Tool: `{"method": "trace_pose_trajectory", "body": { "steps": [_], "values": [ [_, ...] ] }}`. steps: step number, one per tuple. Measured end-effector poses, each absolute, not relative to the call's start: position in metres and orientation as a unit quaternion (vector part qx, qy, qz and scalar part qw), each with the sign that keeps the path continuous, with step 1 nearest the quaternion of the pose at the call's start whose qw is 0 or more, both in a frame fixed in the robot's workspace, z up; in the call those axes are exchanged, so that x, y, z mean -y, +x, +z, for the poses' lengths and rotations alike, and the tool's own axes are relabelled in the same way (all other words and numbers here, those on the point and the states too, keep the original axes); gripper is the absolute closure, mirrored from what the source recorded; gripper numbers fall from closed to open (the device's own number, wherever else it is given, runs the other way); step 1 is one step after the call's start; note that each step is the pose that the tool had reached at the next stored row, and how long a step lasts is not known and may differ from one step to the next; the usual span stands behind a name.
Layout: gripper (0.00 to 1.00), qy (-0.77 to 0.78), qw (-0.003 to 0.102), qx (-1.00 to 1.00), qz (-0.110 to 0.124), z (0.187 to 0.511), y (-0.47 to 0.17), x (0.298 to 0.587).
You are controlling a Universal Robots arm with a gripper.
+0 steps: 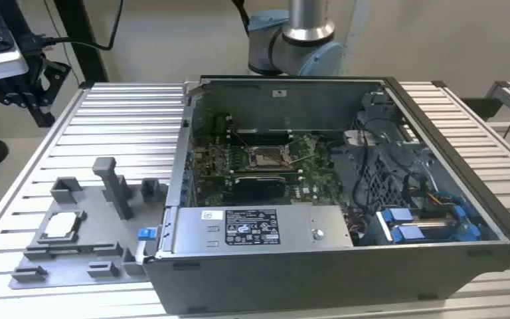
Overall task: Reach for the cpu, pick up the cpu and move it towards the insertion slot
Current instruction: 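Reach for the cpu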
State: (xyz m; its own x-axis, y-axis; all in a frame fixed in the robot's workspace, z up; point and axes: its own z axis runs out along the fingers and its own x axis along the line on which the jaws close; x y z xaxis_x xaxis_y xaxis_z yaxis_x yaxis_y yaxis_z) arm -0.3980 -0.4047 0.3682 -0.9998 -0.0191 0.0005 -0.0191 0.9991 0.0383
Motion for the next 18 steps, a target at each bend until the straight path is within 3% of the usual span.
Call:
{"method": "trace_pose_trajectory", "body": {
  "steps": [18],
  "values": [
    [1.0, 0.01, 0.0, 1.0, -0.019, 0.368, -0.399, 0.415]
  ]
}}
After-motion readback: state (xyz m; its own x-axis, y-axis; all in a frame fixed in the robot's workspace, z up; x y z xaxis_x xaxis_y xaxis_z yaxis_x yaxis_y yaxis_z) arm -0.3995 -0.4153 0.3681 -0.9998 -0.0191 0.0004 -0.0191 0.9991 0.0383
